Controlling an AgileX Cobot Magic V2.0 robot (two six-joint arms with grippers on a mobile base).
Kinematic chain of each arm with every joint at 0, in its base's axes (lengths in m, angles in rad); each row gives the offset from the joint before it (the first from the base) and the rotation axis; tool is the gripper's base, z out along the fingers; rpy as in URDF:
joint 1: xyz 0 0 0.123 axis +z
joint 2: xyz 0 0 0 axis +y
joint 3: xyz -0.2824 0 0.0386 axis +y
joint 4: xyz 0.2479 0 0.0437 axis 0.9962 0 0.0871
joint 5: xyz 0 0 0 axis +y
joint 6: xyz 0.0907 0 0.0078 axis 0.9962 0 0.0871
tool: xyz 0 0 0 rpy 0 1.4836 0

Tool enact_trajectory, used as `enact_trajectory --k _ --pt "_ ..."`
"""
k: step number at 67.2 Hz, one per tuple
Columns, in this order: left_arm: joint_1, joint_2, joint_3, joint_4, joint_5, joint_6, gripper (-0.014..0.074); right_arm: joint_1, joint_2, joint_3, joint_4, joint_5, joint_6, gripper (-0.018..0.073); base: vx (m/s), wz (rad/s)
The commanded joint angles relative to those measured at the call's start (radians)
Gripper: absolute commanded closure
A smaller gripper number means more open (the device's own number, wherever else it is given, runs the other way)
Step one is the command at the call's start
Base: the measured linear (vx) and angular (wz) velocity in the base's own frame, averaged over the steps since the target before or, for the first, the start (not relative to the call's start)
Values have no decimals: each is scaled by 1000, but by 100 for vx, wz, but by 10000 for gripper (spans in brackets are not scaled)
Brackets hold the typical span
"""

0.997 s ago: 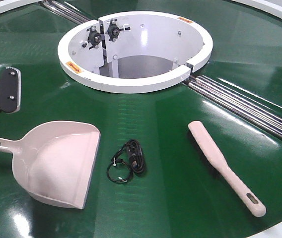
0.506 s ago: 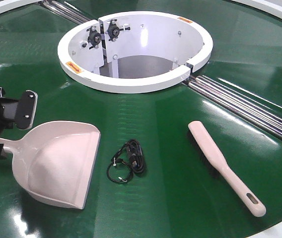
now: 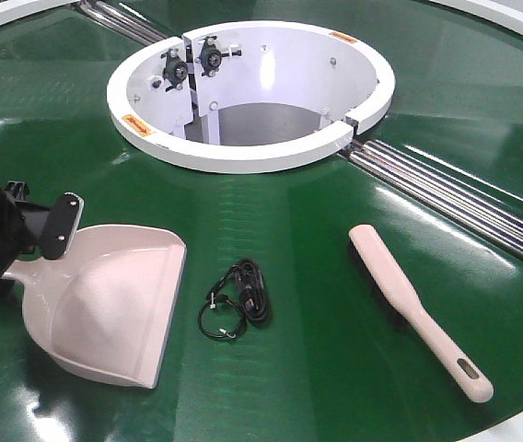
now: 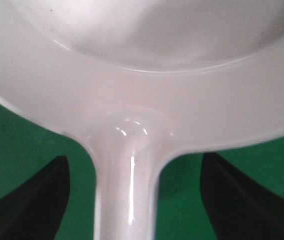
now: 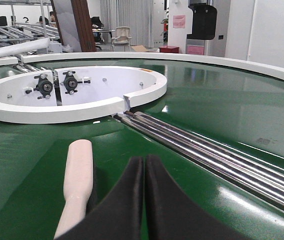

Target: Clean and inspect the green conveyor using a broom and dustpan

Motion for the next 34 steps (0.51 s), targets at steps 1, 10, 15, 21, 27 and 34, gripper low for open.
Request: enact_trajectory --k 1,10,15,21,27,34 --pt "1 -31 -30 9 -49 2 101 -5 -18 13 -7 -75 -5 569 0 0" --pt "1 -6 -30 42 -42 2 136 -5 -18 13 -7 -75 -5 569 0 0" --pt "1 7 -30 56 -33 1 169 -5 -18 13 -7 -75 -5 569 0 0" --pt "1 17 -30 60 -27 1 226 -5 -18 13 -7 -75 -5 569 0 0" --pt "1 19 -30 60 -27 1 306 -5 -18 13 -7 -75 -5 569 0 0" --pt "1 18 -30 76 -30 1 419 -5 -18 13 -7 -75 -5 569 0 0"
